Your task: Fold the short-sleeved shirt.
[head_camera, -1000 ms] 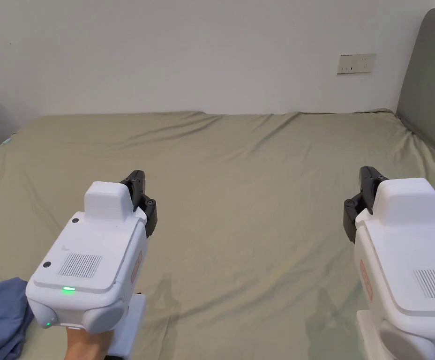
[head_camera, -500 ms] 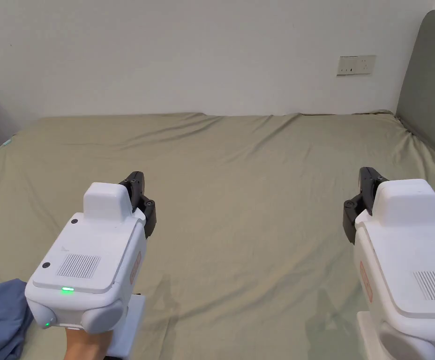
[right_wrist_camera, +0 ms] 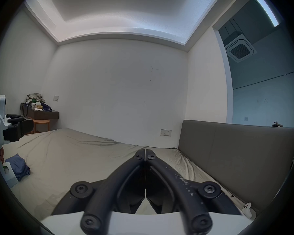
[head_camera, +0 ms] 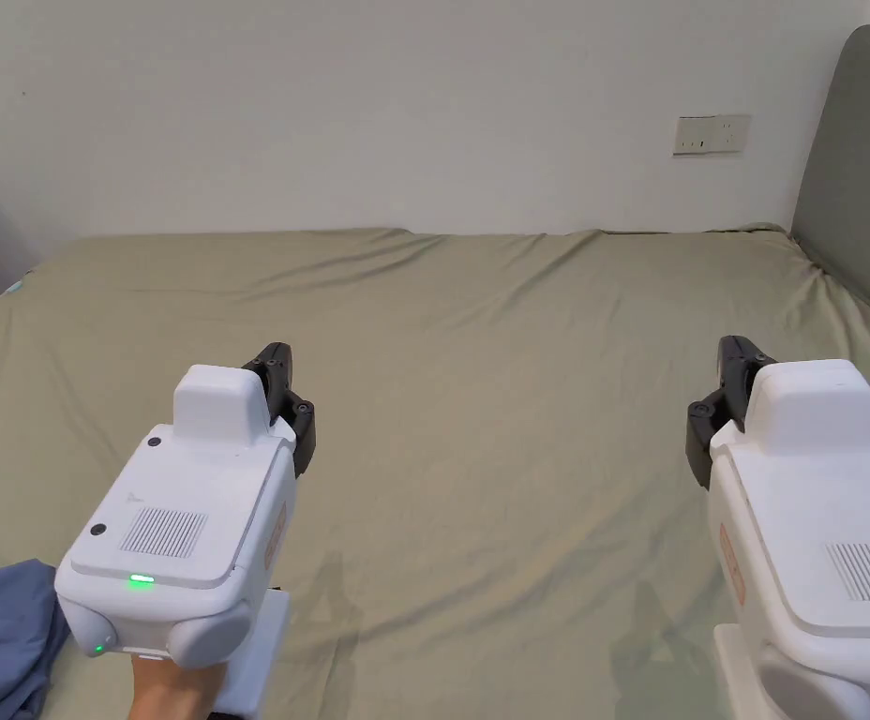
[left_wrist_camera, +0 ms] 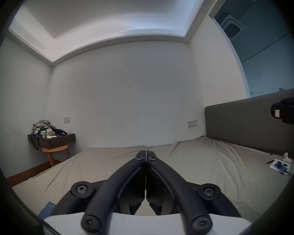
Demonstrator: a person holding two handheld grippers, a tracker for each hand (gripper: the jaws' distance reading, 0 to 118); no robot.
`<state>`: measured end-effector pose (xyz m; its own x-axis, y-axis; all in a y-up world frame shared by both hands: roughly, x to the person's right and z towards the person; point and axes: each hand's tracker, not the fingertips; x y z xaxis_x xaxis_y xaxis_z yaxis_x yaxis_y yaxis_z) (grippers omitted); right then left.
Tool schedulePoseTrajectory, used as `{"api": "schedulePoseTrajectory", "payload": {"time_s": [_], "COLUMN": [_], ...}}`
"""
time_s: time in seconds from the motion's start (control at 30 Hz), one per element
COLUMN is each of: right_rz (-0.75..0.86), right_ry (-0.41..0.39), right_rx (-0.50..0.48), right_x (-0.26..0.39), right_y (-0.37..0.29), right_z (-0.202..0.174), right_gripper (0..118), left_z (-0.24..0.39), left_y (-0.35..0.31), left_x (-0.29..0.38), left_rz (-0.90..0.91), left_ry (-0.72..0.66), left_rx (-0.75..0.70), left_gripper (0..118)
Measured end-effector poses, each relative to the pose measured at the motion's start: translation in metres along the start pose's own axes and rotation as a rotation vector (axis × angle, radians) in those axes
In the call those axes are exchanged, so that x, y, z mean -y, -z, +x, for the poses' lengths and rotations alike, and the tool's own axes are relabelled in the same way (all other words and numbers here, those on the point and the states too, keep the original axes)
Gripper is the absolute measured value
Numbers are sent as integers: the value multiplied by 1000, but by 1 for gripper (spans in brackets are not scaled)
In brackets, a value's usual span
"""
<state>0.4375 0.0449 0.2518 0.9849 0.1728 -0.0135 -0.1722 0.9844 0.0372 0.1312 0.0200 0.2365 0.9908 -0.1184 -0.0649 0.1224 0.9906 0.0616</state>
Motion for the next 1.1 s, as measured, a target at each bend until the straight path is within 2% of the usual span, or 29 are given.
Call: {"api": "schedulePoseTrajectory", "payload": {"time_s": [0.27, 0.3, 0.33, 0.4, 0.5, 0.53, 0.57, 1.1], "right_rz": [-5, -8, -10, -14, -26, -30, -28, -22], "right_ry": [1, 2, 4, 11, 23, 25, 31, 33], "right_rx": [4, 4, 7, 5, -6, -13, -18, -6], "right_x": [-1, 0, 0, 0, -1, -1, -1, 1], "right_y": [1, 1, 1, 1, 2, 3, 3, -1], "right_z": [0, 0, 1, 1, 2, 3, 3, -2], "right_gripper": [3, 5, 12, 32, 83, 103, 116, 118], "left_z": [0, -1, -1, -4, -8, -8, -9, -7], "left_y": [-2, -2, -2, -3, 0, 1, 1, -6], "left_x": [-1, -2, -2, -4, -6, -7, -7, -3], "left_rz": [17, 16, 17, 21, 2, -3, -7, 1], "left_ry": [-1, -7, -14, -28, -61, -69, -76, -69], "left_rx": [-6, -2, -6, -7, -3, -5, -3, -22], "left_gripper": [0, 0, 3, 21, 84, 109, 118, 118]}}
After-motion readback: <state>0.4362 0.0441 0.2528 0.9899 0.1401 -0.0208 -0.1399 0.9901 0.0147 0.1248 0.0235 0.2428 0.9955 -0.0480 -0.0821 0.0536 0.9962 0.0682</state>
